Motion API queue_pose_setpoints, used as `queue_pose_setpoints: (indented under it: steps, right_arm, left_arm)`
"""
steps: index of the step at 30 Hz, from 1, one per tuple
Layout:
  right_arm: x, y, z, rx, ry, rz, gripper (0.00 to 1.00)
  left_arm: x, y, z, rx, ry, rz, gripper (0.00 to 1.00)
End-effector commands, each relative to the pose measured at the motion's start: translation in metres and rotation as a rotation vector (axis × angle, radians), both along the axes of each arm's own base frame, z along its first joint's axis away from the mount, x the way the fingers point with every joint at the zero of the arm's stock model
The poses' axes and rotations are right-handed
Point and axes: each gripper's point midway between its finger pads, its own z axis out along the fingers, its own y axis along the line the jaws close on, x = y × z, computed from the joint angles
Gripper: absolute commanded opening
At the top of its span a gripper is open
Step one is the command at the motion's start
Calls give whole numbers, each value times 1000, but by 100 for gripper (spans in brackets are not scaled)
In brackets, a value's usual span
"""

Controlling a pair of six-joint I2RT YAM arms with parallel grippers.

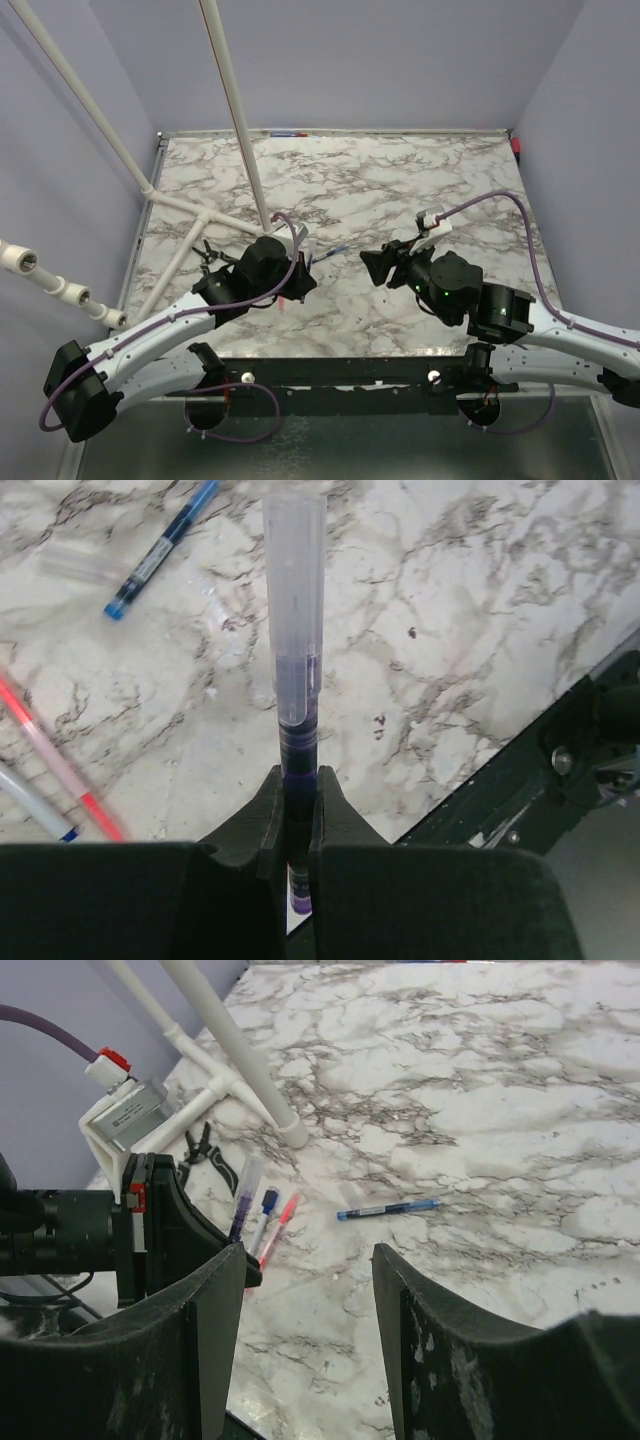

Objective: Insert the pens into the pen caps

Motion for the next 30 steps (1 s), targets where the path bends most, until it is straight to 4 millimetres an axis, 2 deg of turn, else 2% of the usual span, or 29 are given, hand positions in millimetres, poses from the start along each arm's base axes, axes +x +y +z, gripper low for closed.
queue_pose_setpoints:
  steps: [1, 13, 24, 30]
  right_arm:
    - [3, -17, -15, -48, 33, -78, 58]
    - [-2, -12, -57, -140, 108, -56, 58]
    - [-7, -10, -73, -190, 139, -27, 58]
    - [-10, -11, -79, -192, 147, -9, 58]
  left_arm:
    - [19, 19, -21, 117, 18, 146, 0]
    - [33, 37, -88, 372, 120, 242, 0]
    - [39, 45, -116, 497, 156, 272, 0]
    - [40, 46, -124, 519, 179, 282, 4]
